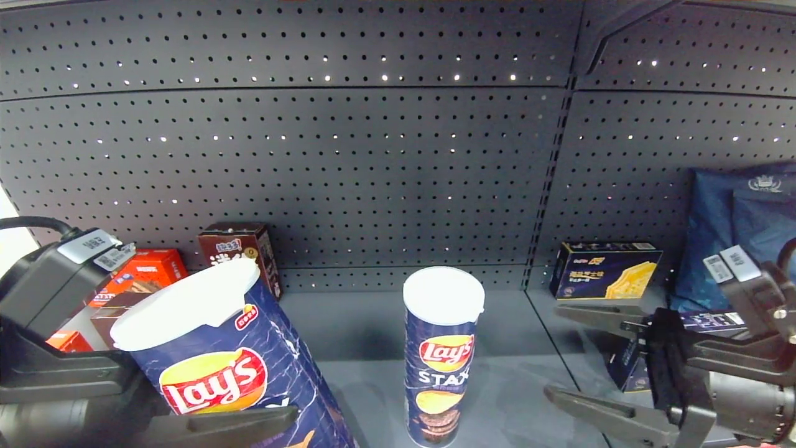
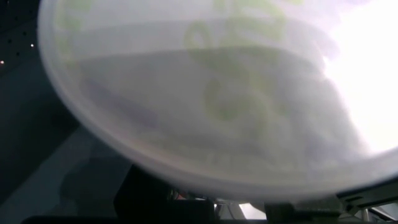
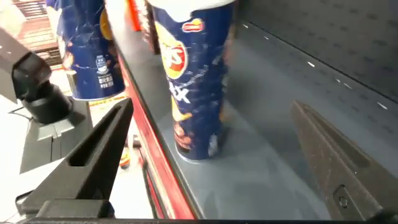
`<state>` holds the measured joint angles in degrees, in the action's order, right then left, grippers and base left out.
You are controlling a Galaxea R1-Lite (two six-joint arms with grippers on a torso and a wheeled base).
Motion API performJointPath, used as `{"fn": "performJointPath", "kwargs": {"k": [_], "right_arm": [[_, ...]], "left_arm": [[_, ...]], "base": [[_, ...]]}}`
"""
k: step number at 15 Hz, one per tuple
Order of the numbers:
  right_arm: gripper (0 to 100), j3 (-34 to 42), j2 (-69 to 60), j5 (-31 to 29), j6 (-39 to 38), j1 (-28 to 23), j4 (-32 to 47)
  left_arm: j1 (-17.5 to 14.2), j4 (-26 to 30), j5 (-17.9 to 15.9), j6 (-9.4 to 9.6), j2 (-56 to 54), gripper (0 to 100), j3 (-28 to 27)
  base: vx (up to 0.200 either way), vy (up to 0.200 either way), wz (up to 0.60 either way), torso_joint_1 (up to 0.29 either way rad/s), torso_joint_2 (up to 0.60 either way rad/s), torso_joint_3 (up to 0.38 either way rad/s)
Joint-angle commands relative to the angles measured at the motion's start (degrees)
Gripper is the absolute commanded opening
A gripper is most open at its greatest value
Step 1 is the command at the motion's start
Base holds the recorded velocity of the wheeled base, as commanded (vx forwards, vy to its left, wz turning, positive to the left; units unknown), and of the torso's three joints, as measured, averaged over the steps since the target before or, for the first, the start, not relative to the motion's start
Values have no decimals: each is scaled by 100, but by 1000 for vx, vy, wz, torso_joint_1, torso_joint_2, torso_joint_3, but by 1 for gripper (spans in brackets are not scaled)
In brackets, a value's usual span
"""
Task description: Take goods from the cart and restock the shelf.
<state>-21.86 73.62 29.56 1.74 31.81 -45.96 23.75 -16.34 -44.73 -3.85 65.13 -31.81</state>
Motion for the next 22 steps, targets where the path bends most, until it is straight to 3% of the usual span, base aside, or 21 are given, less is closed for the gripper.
{"fn": "performJointPath", "kwargs": {"k": [1,3,5,6,10,12,16,18,22], "right_arm": [[100,-820,-1491,-1031,10,-430,1775],[100,-732,-1974,-2385,-25,-430,2460],[100,-354,-2414,-2886,-25,-553,2548],[100,-170,-2633,-2903,-25,-755,2548],[100,797,-3961,-3114,-113,-2346,2574],[100,1087,-4708,-3202,-122,-2794,2935],[100,1324,-6114,-3237,-104,-2943,4112],[100,1623,-7186,-3158,-25,-3119,4684],[100,2186,-7362,-3448,1,-3189,4104]], "left_arm": [[-2,-10,-1,-1,-1,0,-1],[-19,-10,-1,-1,-1,0,-1],[-81,-10,-1,-1,-1,0,-27],[-98,-19,-1,-1,-1,0,-45],[-213,-28,25,-1,43,0,-71],[-327,-72,17,7,114,0,-36],[-309,-28,25,16,78,0,16],[-301,-28,333,25,87,0,-54],[-336,-115,351,51,289,0,-98]], "base": [[0,0,0,0,0,0],[0,0,0,0,0,0],[0,0,0,0,0,0],[0,0,0,0,0,0],[0,0,0,0,0,0],[0,0,0,0,0,0],[0,0,0,0,0,0],[0,0,0,0,0,0],[0,0,0,0,0,0]]}}
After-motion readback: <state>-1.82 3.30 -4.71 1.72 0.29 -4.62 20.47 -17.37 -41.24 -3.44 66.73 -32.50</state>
